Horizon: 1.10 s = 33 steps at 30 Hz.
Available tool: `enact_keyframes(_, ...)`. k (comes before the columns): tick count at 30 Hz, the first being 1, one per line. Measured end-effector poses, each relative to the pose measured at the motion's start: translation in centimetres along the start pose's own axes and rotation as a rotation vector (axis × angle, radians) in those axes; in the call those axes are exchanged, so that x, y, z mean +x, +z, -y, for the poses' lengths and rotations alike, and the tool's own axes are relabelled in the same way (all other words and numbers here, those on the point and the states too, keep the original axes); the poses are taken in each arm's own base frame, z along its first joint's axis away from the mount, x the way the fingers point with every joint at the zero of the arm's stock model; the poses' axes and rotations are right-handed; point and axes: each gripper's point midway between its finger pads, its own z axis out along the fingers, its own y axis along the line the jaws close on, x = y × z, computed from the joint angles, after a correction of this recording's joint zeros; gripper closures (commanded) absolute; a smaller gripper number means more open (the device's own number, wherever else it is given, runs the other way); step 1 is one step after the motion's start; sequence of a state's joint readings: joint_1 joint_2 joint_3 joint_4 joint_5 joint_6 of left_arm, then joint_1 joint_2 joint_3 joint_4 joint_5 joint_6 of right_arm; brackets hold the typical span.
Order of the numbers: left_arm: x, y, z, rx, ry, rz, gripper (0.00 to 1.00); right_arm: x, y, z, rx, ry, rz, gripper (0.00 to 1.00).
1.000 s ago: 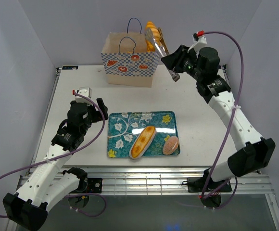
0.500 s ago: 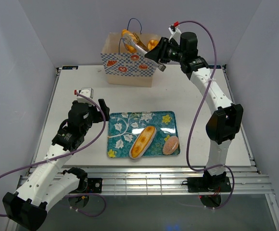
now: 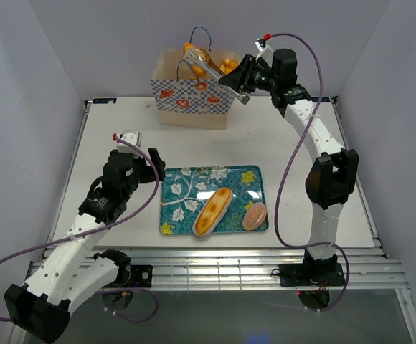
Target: Place the fake bread into the paper bag
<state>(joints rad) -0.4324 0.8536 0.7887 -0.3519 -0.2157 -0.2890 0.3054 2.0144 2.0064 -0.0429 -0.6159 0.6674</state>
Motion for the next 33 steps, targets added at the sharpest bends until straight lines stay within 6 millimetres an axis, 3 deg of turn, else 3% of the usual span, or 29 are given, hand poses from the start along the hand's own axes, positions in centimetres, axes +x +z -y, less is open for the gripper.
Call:
enact_keyframes(5,0.3,0.1,0.2,0.011,0.003,-0.011,0.02,1.3,0.6,2.1,0.028,0.032,-0.030,0.52)
enact_keyframes(12,0.3,0.2,0.3,0.017,0.003,-0.014,0.02,0.7,0.1,3.0,0.044,0.032,-0.016,0.47)
enact_keyframes(33,0.3,0.2,0.4,0.018,0.003,-0.014,0.02,0.0,-0.2,3.2,0.053,0.017,-0.004,0.42)
